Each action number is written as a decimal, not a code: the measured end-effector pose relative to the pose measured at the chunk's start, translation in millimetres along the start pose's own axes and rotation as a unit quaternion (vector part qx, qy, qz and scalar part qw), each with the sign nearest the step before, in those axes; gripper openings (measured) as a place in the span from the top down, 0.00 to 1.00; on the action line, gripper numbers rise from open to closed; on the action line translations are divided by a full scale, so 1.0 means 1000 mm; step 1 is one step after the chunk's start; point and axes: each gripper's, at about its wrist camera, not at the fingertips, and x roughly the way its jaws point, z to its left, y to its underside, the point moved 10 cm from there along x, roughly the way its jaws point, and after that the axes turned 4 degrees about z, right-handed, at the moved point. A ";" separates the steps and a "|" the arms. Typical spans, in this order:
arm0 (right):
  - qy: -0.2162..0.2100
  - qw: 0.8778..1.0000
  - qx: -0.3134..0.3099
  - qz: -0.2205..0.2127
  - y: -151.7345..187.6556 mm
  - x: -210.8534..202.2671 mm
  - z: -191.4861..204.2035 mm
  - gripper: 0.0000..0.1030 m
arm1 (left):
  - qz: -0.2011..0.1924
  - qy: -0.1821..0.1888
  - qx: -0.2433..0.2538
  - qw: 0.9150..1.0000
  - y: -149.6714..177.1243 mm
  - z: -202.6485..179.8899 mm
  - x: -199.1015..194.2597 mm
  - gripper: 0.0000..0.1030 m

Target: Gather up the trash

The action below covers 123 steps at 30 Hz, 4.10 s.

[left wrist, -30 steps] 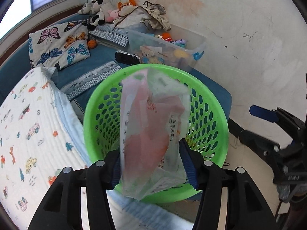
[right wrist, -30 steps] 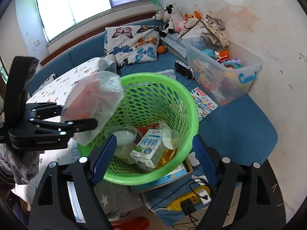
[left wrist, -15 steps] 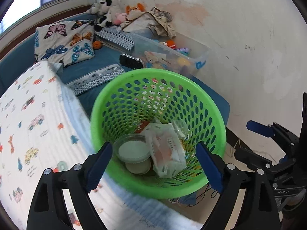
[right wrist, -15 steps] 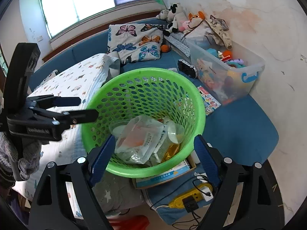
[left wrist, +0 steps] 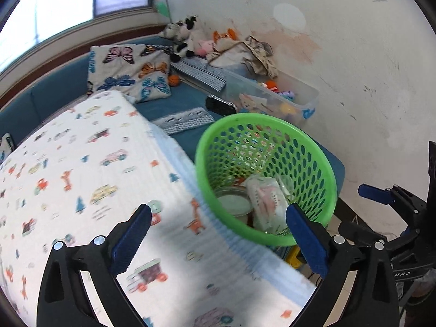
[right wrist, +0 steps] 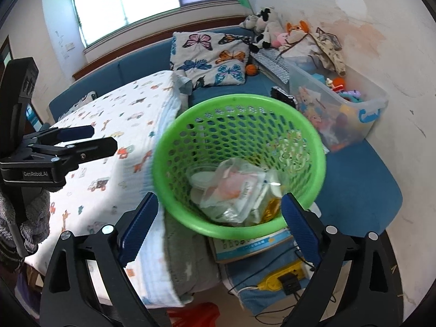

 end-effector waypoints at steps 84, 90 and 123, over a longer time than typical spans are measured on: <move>-0.022 0.992 -0.097 -0.072 0.014 -0.026 0.164 0.04 | -0.129 -0.252 -0.134 0.950 0.138 0.148 -0.182 0.07; -0.027 0.992 -0.088 -0.084 0.015 -0.033 0.162 0.04 | -0.146 -0.258 -0.116 0.948 0.127 0.135 -0.188 0.07; -0.031 0.988 -0.087 -0.127 0.022 -0.065 0.163 0.04 | -0.177 -0.261 -0.119 0.941 0.131 0.118 -0.211 0.07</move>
